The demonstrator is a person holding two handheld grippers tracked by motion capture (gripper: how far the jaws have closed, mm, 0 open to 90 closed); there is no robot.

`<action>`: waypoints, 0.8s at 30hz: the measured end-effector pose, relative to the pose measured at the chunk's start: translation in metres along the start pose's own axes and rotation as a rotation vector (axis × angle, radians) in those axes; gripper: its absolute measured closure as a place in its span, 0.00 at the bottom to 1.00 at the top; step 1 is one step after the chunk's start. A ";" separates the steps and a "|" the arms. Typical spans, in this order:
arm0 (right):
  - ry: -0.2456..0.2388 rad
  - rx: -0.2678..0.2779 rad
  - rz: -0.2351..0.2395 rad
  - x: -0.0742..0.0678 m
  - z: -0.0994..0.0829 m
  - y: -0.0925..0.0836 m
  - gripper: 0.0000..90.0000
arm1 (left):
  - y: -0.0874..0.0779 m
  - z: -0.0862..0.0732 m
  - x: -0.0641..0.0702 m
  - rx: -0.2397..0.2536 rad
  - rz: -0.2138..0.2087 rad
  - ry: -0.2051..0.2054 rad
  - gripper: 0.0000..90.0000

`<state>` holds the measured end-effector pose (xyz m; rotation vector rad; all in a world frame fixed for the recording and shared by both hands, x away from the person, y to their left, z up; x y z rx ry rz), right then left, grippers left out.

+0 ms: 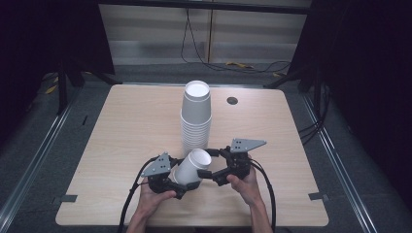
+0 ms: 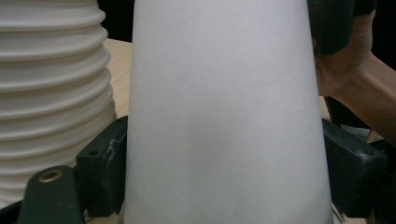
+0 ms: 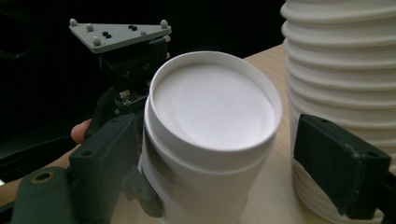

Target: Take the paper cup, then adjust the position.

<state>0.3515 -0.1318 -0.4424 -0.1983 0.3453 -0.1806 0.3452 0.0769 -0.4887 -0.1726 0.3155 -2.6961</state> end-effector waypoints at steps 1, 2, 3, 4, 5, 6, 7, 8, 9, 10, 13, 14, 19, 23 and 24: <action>-0.005 0.010 -0.009 0.001 0.000 -0.002 0.15 | 0.000 0.000 -0.001 -0.004 0.001 -0.002 0.18; -0.005 0.016 -0.013 0.002 0.001 -0.002 0.15 | 0.000 0.001 -0.002 -0.009 0.007 0.004 0.18; -0.002 0.019 -0.013 0.002 0.001 -0.003 0.15 | -0.001 0.001 -0.003 -0.014 0.011 0.007 0.18; 0.002 0.016 -0.015 0.002 0.001 -0.003 0.16 | -0.001 0.002 -0.004 -0.018 0.015 0.008 0.18; 0.003 0.010 -0.017 0.002 0.001 -0.003 0.17 | -0.001 0.002 -0.005 -0.024 0.021 0.015 0.18; 0.002 0.006 -0.016 0.002 0.001 -0.004 0.17 | -0.001 0.003 -0.005 -0.023 0.023 0.011 0.18; 0.003 0.004 -0.013 0.002 0.001 -0.004 0.18 | -0.002 0.003 -0.006 -0.027 0.027 0.017 0.18; 0.005 0.002 -0.015 0.001 0.000 -0.005 0.18 | -0.003 0.004 -0.006 -0.034 0.031 0.018 0.18; 0.005 -0.002 -0.018 0.001 0.000 -0.006 0.18 | -0.004 0.004 -0.007 -0.039 0.031 0.020 0.18; 0.005 -0.002 -0.014 0.000 0.000 -0.006 0.18 | -0.004 0.004 -0.007 -0.052 0.035 0.026 0.18; 0.003 -0.022 -0.027 0.000 -0.001 -0.008 0.20 | -0.005 0.004 -0.009 -0.070 0.034 0.037 0.18; -0.003 -0.033 -0.028 -0.001 -0.002 -0.008 0.20 | -0.005 0.004 -0.009 -0.071 0.038 0.039 0.18; -0.001 -0.075 -0.043 0.000 -0.005 -0.010 0.20 | -0.007 0.002 -0.012 -0.104 0.052 0.042 0.18; -0.004 -0.107 -0.050 0.001 -0.005 -0.010 0.20 | -0.007 0.002 -0.012 -0.139 0.066 0.072 0.18; -0.007 -0.116 -0.052 0.001 -0.006 -0.010 0.20 | -0.007 0.001 -0.012 -0.150 0.061 0.078 0.18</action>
Point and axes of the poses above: each handheld gripper's, and its own axes: y roughly forward along the jaws, z roughly out of its top, x roughly to its right, the point moved 3 cm from there along y, roughly forward along the jaws, and after that the axes turned 9 degrees about z, right-handed, at the moved point
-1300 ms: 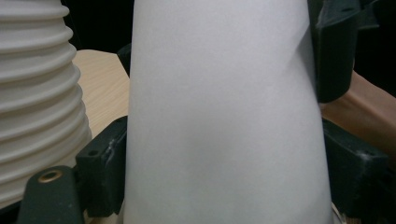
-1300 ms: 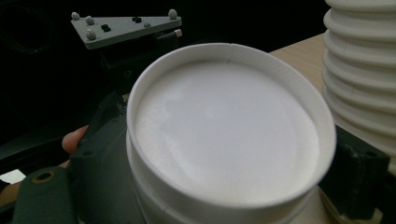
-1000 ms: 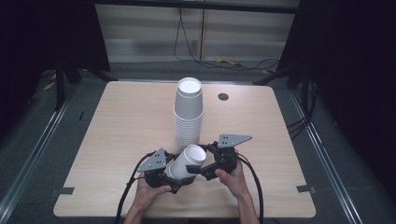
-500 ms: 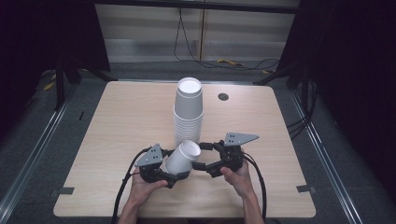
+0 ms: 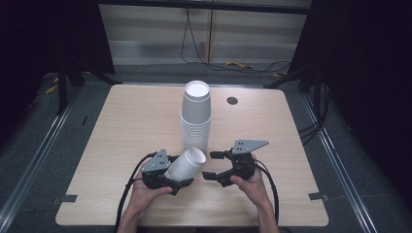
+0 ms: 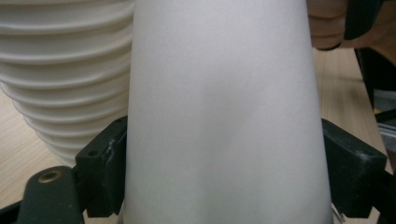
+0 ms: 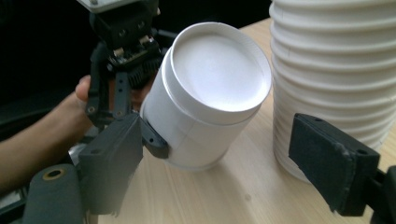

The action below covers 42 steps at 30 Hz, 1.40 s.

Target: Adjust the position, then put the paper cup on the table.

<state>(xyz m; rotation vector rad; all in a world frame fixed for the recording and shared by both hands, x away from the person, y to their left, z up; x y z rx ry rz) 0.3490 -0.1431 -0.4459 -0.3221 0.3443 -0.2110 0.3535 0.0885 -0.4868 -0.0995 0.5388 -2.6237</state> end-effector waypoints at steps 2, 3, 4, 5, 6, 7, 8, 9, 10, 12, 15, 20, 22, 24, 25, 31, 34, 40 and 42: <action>-0.004 -0.016 -0.009 0.001 -0.001 0.000 0.20 | 0.000 -0.001 0.000 -0.007 -0.003 0.002 0.18; 0.000 -0.024 -0.010 0.001 -0.002 0.000 0.20 | 0.000 -0.001 0.000 -0.011 -0.003 0.007 0.18; -0.001 -0.028 -0.009 0.000 -0.003 0.000 0.20 | 0.001 -0.001 0.001 -0.011 -0.005 0.012 0.18; -0.003 -0.031 -0.013 0.000 -0.003 -0.001 0.20 | 0.001 -0.001 0.000 -0.018 -0.006 0.019 0.18; -0.006 -0.035 -0.015 0.000 -0.004 -0.001 0.20 | 0.001 -0.002 0.000 -0.026 -0.009 0.018 0.18; -0.010 -0.043 -0.014 0.000 -0.004 -0.001 0.20 | 0.002 -0.001 0.000 -0.032 -0.012 0.025 0.18; -0.007 -0.047 -0.010 0.001 -0.005 -0.001 0.20 | 0.003 -0.001 0.001 -0.039 -0.012 0.031 0.18; -0.010 -0.051 -0.012 0.001 -0.005 -0.001 0.20 | 0.003 0.000 0.001 -0.050 -0.014 0.040 0.18; -0.011 -0.062 -0.019 0.002 -0.005 -0.001 0.20 | 0.003 0.001 0.001 -0.054 -0.021 0.042 0.18; -0.014 -0.072 -0.023 0.002 -0.006 -0.001 0.20 | 0.003 0.003 0.001 -0.059 -0.031 0.049 0.18; -0.014 -0.093 -0.019 0.001 -0.006 -0.001 0.20 | 0.003 0.004 0.001 -0.078 -0.025 0.058 0.18; -0.016 -0.130 -0.031 0.001 -0.008 0.000 0.20 | 0.003 0.004 0.000 -0.115 -0.028 0.087 0.18; -0.016 -0.134 -0.027 0.001 -0.008 0.000 0.20 | 0.004 0.005 0.001 -0.136 -0.013 0.104 0.18; -0.030 -0.140 -0.049 0.000 -0.007 0.000 0.20 | 0.005 0.006 0.001 -0.154 -0.009 0.121 0.18; -0.032 -0.140 -0.053 0.000 -0.007 0.000 0.20 | 0.005 0.006 0.001 -0.167 -0.007 0.132 0.18; -0.040 -0.173 -0.048 -0.001 -0.008 -0.001 0.19 | 0.009 0.008 0.005 -0.198 -0.011 0.166 0.19; -0.042 -0.199 -0.034 0.000 -0.008 0.000 0.16 | 0.009 0.009 0.005 -0.217 -0.004 0.183 0.19; -0.057 -0.266 -0.046 0.000 -0.010 0.005 0.16 | 0.009 0.011 0.007 -0.247 -0.018 0.209 0.19; -0.056 -0.283 -0.044 -0.001 -0.011 0.006 0.16 | 0.011 0.012 0.010 -0.255 -0.022 0.212 0.19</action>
Point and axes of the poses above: each handheld gripper's, and its own axes: y roughly forward along the jaws, z roughly out of its top, x roughly to its right, the point moved 3 cm from there along y, roughly forward along the jaws, and after that the axes turned 9 degrees about z, right-handed, at the moved point
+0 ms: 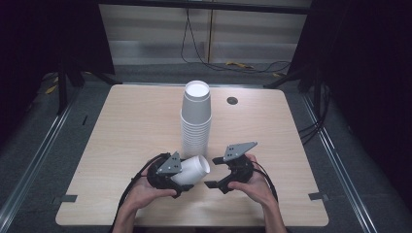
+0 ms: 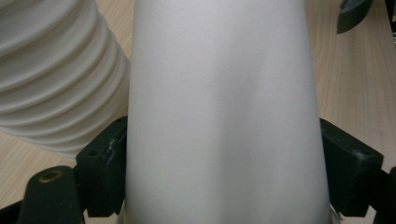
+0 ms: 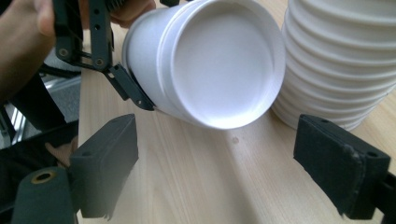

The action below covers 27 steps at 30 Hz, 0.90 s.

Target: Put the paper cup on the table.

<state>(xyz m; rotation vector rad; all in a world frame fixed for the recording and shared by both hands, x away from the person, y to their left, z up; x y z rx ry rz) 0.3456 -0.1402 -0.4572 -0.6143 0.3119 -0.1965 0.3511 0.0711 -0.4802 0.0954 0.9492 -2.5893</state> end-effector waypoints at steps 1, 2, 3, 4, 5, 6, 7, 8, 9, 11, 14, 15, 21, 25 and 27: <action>-0.003 -0.010 0.002 0.000 0.000 0.001 0.16 | 0.001 0.001 0.001 -0.016 0.005 0.018 0.19; -0.003 -0.015 -0.003 0.001 0.000 0.001 0.16 | 0.001 0.002 0.001 -0.025 0.003 0.026 0.19; -0.005 -0.017 -0.005 0.002 0.001 0.001 0.17 | 0.002 0.003 0.002 -0.037 0.004 0.024 0.19; -0.002 -0.025 -0.004 0.002 0.001 0.001 0.20 | 0.002 0.003 0.002 -0.047 0.012 0.036 0.19; -0.004 -0.032 -0.005 0.002 0.001 0.002 0.21 | 0.002 0.004 0.002 -0.051 0.014 0.036 0.19; -0.005 -0.037 -0.004 0.002 0.002 0.002 0.20 | 0.002 0.005 0.001 -0.049 0.010 0.042 0.19; -0.004 -0.043 0.003 0.002 0.002 0.003 0.20 | 0.002 0.005 0.000 -0.050 0.016 0.043 0.19; -0.005 -0.049 0.001 0.003 0.002 0.003 0.19 | 0.002 0.005 0.000 -0.067 0.012 0.052 0.19; -0.005 -0.053 -0.003 0.003 0.003 0.003 0.19 | 0.002 0.005 0.000 -0.077 0.024 0.059 0.19; -0.006 -0.068 -0.007 0.004 0.003 0.005 0.19 | 0.002 0.006 0.000 -0.089 0.023 0.079 0.19; -0.008 -0.078 -0.006 0.003 0.004 0.006 0.18 | 0.002 0.008 0.001 -0.099 0.026 0.091 0.19; -0.009 -0.083 -0.011 0.004 0.004 0.007 0.19 | 0.003 0.008 0.001 -0.090 0.027 0.088 0.19; -0.012 -0.094 0.009 0.004 0.005 0.009 0.17 | 0.007 0.010 0.004 -0.108 -0.014 0.110 0.19; -0.024 -0.109 0.019 0.003 0.007 0.010 0.17 | 0.010 0.010 0.007 -0.135 -0.025 0.130 0.19; -0.028 -0.120 0.028 0.004 0.008 0.012 0.17 | 0.011 0.012 0.008 -0.152 -0.022 0.148 0.19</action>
Point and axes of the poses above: each handheld gripper's, and its own axes: y roughly forward along the jaws, z roughly out of its top, x roughly to its right, the point moved 3 cm from there along y, roughly forward along the jaws, and after that the axes turned 9 degrees about z, right-handed, at the moved point
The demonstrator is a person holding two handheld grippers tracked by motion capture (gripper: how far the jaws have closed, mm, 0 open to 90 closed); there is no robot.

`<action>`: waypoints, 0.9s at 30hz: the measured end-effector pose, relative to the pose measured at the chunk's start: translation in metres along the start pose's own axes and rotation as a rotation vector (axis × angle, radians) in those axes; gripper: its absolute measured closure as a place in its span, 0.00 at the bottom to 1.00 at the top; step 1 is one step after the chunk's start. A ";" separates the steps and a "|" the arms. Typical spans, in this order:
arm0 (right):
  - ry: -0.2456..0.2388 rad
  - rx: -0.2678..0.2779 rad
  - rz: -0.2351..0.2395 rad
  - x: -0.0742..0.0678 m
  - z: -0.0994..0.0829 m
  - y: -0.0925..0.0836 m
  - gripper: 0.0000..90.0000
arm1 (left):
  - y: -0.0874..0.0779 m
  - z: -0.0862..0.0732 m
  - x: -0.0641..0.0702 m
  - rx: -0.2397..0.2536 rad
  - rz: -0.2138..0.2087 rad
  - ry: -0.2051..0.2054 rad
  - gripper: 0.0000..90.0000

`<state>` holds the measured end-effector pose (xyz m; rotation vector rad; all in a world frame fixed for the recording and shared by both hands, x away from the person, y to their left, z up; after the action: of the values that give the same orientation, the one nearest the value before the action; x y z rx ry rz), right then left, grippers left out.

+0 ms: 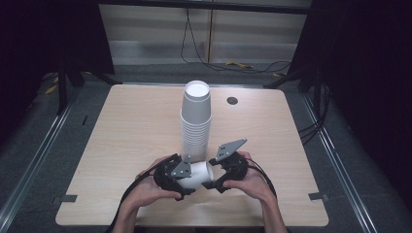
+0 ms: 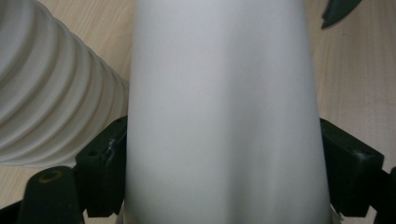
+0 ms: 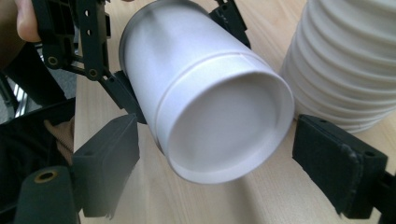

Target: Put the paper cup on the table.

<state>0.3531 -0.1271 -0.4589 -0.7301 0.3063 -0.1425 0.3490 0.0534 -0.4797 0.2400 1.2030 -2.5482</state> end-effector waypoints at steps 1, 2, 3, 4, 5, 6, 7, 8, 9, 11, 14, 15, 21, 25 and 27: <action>-0.001 -0.001 0.004 0.000 0.000 0.001 0.16 | 0.000 0.001 0.001 0.000 -0.007 -0.001 0.19; 0.000 -0.002 0.008 0.001 0.001 0.001 0.16 | 0.000 0.002 0.001 0.000 -0.003 0.009 0.19; -0.001 -0.009 0.013 0.001 0.001 0.002 0.16 | 0.000 0.004 0.002 0.004 -0.004 0.011 0.19; -0.002 -0.013 0.020 0.001 0.001 0.003 0.16 | 0.000 0.004 0.002 0.002 -0.007 0.019 0.19; -0.005 -0.011 0.023 0.001 0.001 0.004 0.16 | 0.001 0.005 0.002 0.000 -0.009 0.025 0.19; 0.003 -0.014 0.025 0.001 0.001 0.004 0.17 | 0.001 0.006 0.003 -0.001 -0.007 0.030 0.19; 0.003 -0.014 0.034 0.001 0.002 0.005 0.17 | 0.002 0.006 0.003 0.000 -0.008 0.033 0.19; 0.004 -0.012 0.040 0.002 0.002 0.005 0.18 | 0.002 0.007 0.004 -0.001 -0.007 0.038 0.19; 0.009 -0.012 0.049 0.002 0.003 0.005 0.18 | 0.003 0.007 0.005 0.003 -0.005 0.034 0.19; 0.010 -0.012 0.058 0.002 0.003 0.005 0.19 | 0.003 0.008 0.004 0.000 -0.008 0.046 0.19; 0.013 0.006 0.064 0.002 0.005 0.004 0.21 | 0.003 0.009 0.005 0.007 -0.006 0.043 0.19; 0.011 0.006 0.073 0.002 0.005 0.005 0.21 | 0.003 0.010 0.006 0.012 0.001 0.045 0.19; 0.013 -0.009 0.093 0.004 0.007 0.007 0.21 | 0.004 0.010 0.007 0.007 0.011 0.059 0.19; -0.013 -0.059 0.088 0.001 0.007 0.011 0.21 | 0.004 0.011 0.010 0.008 0.007 0.079 0.19; -0.015 -0.071 0.092 0.000 0.007 0.011 0.21 | 0.004 0.010 0.011 0.010 0.008 0.079 0.19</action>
<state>0.3556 -0.1142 -0.4611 -0.7858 0.3310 -0.0386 0.3402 0.0407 -0.4793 0.3496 1.2156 -2.5603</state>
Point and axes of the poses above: each handheld gripper's, and its own axes: y roughly forward along the jaws, z roughly out of its top, x roughly to its right, the point moved 3 cm from there along y, roughly forward along the jaws, and after that the axes turned 9 degrees about z, right-handed, at the moved point
